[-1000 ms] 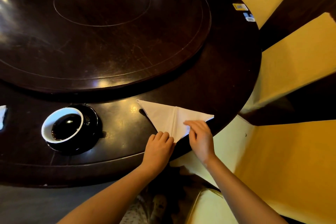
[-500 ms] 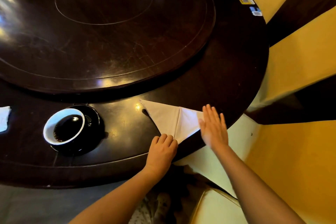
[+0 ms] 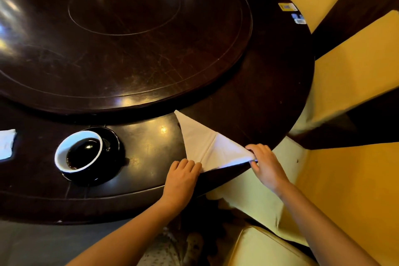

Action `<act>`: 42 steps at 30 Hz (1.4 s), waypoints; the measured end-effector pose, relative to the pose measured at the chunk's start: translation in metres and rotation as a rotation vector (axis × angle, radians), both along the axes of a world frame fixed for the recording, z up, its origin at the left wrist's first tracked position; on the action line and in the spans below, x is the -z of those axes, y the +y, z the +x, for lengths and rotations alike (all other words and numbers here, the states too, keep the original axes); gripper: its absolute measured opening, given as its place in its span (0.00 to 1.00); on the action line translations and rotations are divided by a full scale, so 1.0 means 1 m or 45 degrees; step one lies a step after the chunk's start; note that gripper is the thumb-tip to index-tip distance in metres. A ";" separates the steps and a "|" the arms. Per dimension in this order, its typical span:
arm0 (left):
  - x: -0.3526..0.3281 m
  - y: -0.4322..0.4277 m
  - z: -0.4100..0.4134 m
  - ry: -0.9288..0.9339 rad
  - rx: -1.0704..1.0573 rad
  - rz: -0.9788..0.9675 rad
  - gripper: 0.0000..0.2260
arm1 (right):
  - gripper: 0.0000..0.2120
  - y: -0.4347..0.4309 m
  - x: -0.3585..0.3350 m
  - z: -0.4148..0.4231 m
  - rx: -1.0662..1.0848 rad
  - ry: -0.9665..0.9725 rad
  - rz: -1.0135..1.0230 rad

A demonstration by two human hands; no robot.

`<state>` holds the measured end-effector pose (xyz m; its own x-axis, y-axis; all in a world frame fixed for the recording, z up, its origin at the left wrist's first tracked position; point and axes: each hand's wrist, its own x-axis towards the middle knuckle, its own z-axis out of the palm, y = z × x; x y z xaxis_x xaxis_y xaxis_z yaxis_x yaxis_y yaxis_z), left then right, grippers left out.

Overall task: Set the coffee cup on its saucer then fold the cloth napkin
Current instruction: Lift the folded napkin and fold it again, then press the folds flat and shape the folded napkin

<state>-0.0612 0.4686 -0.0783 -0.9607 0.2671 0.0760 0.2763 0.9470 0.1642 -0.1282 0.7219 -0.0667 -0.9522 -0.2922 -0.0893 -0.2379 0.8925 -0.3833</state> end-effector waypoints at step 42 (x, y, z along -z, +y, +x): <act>-0.001 -0.006 -0.003 -0.198 -0.708 0.663 0.09 | 0.09 -0.178 -0.013 -0.119 -0.051 -0.348 -0.701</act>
